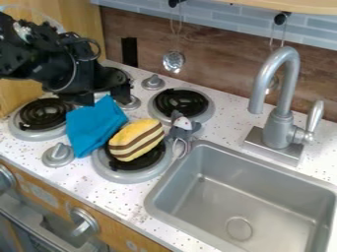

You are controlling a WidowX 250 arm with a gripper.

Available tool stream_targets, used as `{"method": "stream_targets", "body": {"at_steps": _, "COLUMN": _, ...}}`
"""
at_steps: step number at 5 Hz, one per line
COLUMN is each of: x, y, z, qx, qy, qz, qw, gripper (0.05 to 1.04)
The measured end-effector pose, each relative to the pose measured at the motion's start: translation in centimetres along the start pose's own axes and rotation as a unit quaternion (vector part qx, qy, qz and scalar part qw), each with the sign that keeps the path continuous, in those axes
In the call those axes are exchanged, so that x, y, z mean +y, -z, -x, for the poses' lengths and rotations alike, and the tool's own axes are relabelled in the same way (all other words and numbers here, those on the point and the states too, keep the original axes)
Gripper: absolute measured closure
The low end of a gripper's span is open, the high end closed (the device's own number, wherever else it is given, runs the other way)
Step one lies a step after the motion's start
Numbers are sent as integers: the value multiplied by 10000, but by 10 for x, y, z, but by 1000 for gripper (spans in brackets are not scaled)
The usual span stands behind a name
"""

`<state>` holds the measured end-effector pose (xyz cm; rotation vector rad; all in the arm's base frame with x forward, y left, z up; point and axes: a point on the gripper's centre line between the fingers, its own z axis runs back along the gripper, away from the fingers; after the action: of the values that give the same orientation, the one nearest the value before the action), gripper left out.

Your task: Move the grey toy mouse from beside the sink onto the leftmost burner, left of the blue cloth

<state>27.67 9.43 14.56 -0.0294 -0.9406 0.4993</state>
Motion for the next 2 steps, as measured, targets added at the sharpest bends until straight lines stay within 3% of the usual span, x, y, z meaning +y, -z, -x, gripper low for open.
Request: {"method": "stream_targets", "body": {"at_steps": 2, "x": -19, "y": 9, "z": 16, "qx": 270, "qy": -53, "qz": 125, "qw": 9995, "gripper": 82}}
